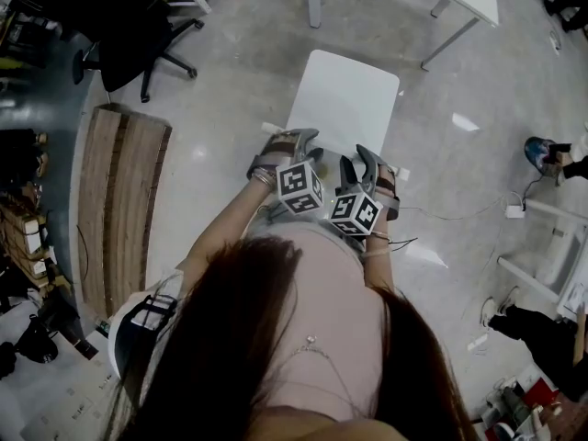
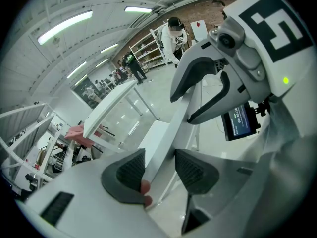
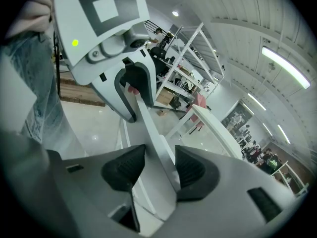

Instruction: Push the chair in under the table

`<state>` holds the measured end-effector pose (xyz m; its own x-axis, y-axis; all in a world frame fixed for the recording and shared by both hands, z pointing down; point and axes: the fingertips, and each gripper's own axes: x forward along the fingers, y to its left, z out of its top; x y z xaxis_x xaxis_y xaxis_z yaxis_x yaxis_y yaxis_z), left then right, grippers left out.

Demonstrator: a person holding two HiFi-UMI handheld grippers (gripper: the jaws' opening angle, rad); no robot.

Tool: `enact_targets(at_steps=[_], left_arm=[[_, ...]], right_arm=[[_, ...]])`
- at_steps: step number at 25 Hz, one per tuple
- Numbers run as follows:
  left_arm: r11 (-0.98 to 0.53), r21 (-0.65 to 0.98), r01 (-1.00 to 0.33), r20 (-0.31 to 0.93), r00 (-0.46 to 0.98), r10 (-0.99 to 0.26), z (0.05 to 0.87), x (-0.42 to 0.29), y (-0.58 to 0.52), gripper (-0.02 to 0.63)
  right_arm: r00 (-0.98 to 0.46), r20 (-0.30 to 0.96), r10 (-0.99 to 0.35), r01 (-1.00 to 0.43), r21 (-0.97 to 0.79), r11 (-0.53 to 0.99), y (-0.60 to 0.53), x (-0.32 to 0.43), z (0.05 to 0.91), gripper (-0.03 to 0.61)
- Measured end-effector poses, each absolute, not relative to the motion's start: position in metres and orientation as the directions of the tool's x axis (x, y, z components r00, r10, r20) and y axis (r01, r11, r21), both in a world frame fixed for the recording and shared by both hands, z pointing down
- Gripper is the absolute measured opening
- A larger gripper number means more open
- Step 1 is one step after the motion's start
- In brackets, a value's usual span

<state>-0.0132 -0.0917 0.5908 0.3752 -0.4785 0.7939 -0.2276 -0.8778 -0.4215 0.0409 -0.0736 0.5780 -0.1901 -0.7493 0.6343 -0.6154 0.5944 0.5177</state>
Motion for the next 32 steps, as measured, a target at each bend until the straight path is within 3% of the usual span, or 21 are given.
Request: enact_targets(at_steps=[32], left_arm=[[-0.877, -0.443, -0.188, 0.778, 0.406, -0.48, 0.592, -0.001, -0.17, 0.19]], right_arm=[[-0.151, 0.64, -0.754, -0.637, 0.52, 0.569, -0.15, 0.052, 0.58, 0.204]])
